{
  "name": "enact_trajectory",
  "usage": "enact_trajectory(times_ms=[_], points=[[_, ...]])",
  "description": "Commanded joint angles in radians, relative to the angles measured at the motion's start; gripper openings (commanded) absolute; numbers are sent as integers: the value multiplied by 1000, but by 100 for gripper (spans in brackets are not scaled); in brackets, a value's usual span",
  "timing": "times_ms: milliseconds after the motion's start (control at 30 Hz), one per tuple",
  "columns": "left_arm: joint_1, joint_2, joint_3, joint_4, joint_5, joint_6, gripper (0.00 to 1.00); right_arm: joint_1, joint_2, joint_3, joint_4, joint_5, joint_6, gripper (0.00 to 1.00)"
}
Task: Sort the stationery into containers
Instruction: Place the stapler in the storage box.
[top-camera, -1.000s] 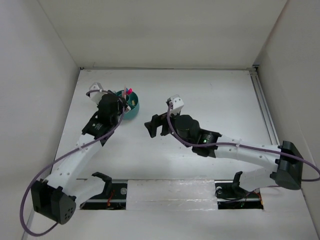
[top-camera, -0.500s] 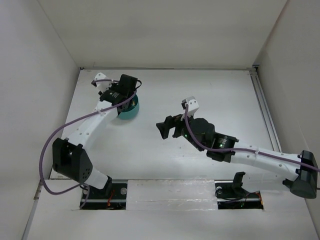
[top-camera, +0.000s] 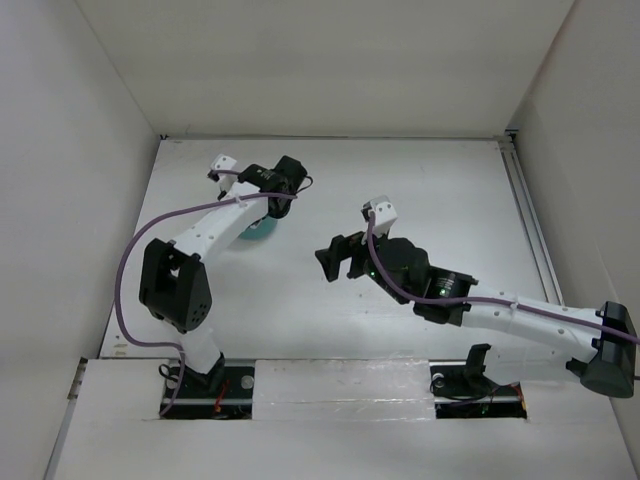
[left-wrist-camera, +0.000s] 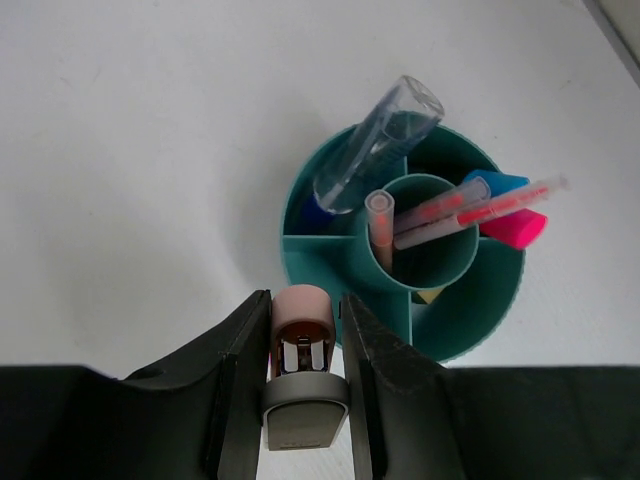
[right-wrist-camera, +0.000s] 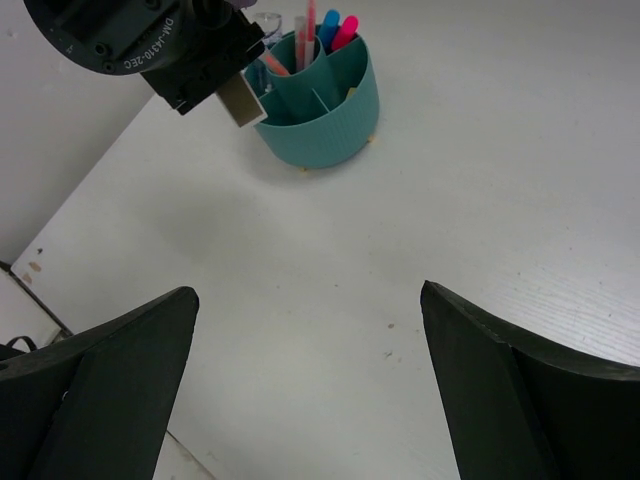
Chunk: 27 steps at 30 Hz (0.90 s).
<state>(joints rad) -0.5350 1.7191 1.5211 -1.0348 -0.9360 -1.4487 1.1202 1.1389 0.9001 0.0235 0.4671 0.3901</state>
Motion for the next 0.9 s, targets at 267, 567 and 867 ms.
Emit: enact_trajectory(times_ms=[267, 567, 867], points=[[38, -23, -2, -94, -262, -357, 0, 3, -30, -1, -2, -45, -51, 99], [49, 26, -2, -94, -329, -410, 0, 3, 11, 11, -2, -65, -98, 99], [49, 88, 17, -94, -351, -463, 0, 3, 12, 20, -2, -74, -117, 99]])
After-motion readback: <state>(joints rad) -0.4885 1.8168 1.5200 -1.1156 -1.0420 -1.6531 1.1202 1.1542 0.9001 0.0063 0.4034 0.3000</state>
